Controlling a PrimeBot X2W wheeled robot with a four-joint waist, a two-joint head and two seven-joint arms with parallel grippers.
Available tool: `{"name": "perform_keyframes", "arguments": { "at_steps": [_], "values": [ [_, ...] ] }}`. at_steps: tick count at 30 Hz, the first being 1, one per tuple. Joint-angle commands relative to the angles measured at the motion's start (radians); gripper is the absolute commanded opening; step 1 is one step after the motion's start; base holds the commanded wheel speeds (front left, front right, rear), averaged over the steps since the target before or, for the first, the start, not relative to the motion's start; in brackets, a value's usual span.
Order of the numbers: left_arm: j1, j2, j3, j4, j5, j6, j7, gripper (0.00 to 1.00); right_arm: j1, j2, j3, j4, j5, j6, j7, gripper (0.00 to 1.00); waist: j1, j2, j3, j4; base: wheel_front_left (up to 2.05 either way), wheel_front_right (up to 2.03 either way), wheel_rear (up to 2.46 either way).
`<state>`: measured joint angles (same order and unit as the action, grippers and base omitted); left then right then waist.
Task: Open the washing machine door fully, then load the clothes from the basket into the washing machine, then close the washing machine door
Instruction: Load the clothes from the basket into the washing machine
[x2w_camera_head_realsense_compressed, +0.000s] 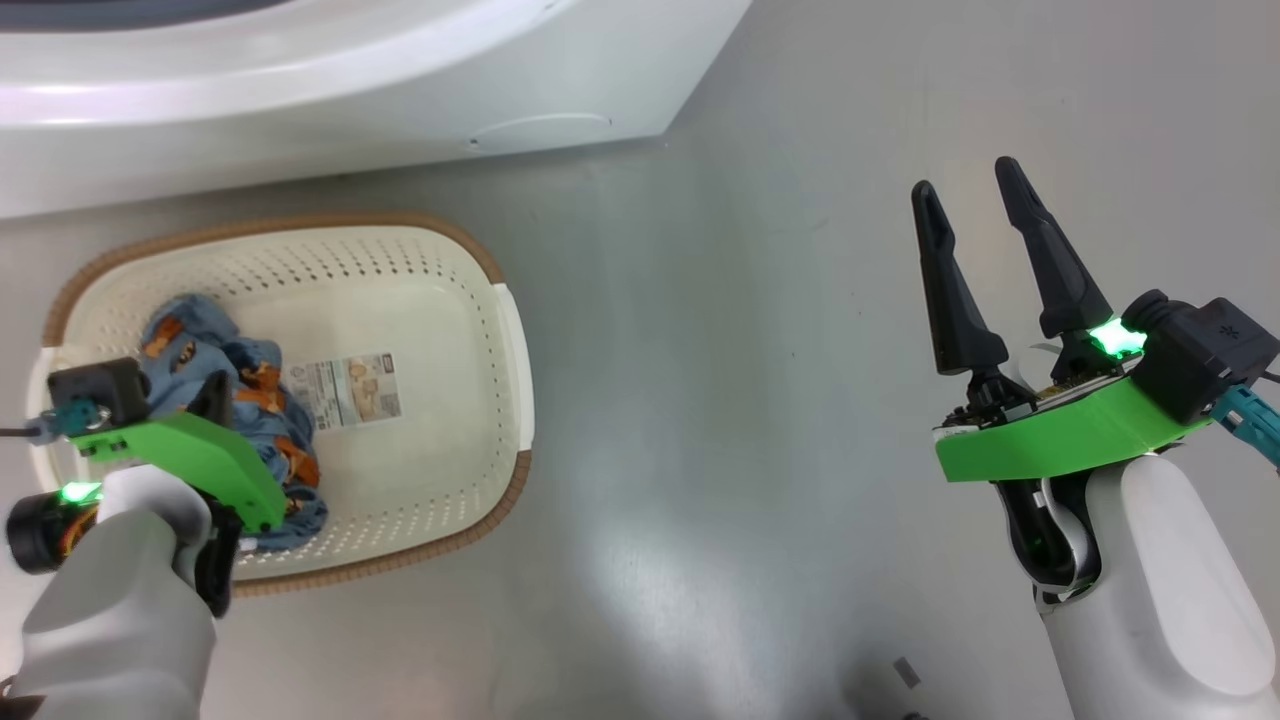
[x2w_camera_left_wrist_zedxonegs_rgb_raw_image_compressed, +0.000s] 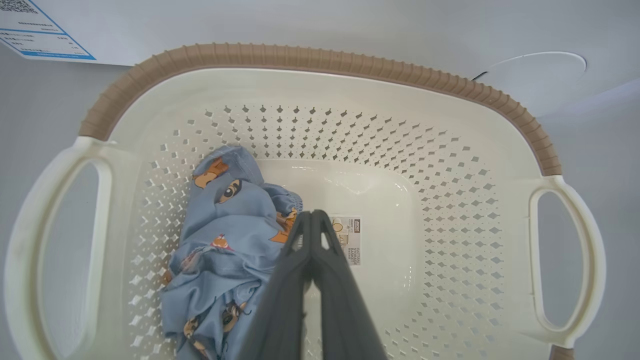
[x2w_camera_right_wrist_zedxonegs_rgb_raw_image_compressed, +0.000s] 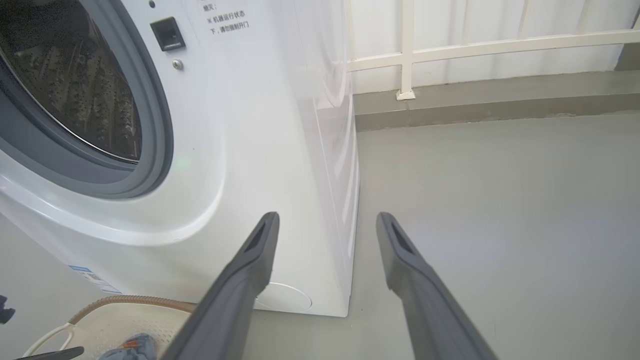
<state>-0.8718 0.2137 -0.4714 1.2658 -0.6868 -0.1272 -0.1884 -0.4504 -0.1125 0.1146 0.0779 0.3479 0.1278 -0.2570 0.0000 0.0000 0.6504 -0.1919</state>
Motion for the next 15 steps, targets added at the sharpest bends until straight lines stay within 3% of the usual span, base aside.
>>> {"name": "perform_keyframes", "arguments": {
  "at_steps": [1,10,13,15],
  "values": [
    [0.035,0.031,0.008,-0.021,-0.013,-0.003,-0.017,0.00,0.032,-0.005,0.019,-0.018,0.011,0.003,-0.005,1.00,0.0000,0.0000,-0.023,0.009,0.00,0.00,0.00],
    [0.093,0.043,-0.031,-0.112,-0.057,-0.003,-0.051,0.03,0.044,-0.016,0.020,0.001,0.023,0.003,-0.005,1.00,0.0000,0.0000,-0.093,0.020,0.00,0.00,0.00],
    [0.111,0.048,-0.042,-0.139,-0.068,-0.003,-0.060,0.99,0.051,-0.017,0.022,0.004,0.024,0.003,-0.005,1.00,0.0000,0.0000,-0.120,0.023,0.00,0.00,0.00],
    [0.122,0.051,-0.047,-0.157,-0.075,-0.003,-0.065,1.00,0.057,-0.018,0.023,0.006,0.025,0.003,-0.005,1.00,0.0000,0.0000,-0.138,0.025,0.00,0.00,0.00]
  ]
}}
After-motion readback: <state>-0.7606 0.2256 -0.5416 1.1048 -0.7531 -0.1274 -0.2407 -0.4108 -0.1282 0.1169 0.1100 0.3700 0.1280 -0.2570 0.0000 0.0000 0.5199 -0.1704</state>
